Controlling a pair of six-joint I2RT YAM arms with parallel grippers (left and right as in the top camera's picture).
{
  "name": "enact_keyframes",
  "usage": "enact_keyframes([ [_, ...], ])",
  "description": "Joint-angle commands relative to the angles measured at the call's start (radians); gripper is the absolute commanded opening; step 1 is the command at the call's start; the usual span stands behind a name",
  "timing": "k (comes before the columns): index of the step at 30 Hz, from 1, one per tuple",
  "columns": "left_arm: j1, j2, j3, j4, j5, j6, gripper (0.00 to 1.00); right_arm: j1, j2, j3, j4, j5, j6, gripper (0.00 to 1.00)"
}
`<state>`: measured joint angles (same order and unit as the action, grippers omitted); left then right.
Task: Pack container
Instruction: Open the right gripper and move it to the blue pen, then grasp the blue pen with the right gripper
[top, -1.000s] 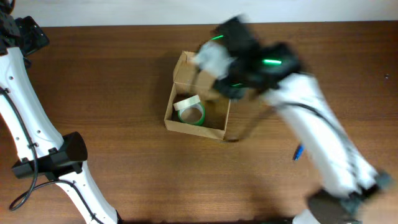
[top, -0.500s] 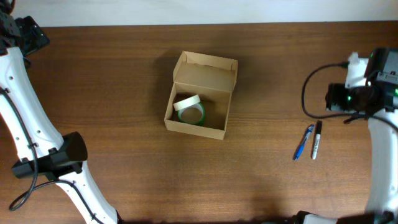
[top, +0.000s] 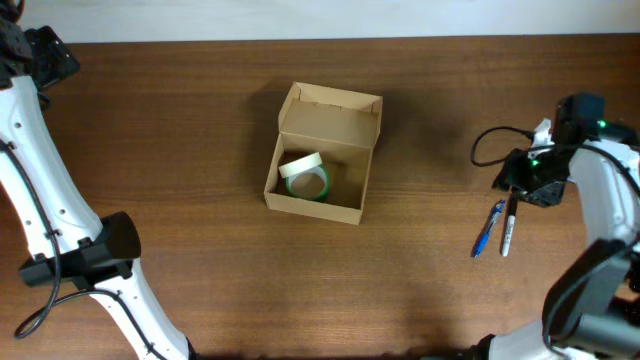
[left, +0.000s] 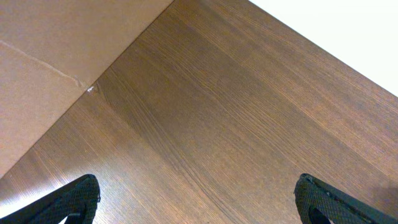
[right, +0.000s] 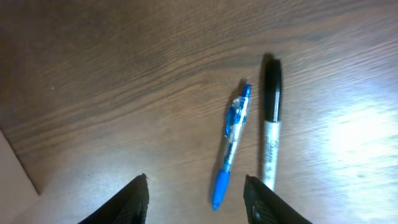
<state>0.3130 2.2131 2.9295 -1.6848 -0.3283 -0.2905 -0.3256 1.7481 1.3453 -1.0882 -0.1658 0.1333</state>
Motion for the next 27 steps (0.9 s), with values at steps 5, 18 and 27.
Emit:
enact_keyframes([
  [5,0.005,-0.024,-0.003,-0.002,0.0,0.011,1.0,0.008,0.026,-0.148,0.081,-0.041,0.169,0.51],
  [18,0.005,-0.024,-0.003,-0.002,0.0,0.012,1.0,0.005,0.026,-0.372,0.25,-0.043,0.228,0.52],
  [27,0.005,-0.024,-0.003,-0.002,0.0,0.011,1.0,0.005,0.026,-0.392,0.286,0.011,0.227,0.51],
])
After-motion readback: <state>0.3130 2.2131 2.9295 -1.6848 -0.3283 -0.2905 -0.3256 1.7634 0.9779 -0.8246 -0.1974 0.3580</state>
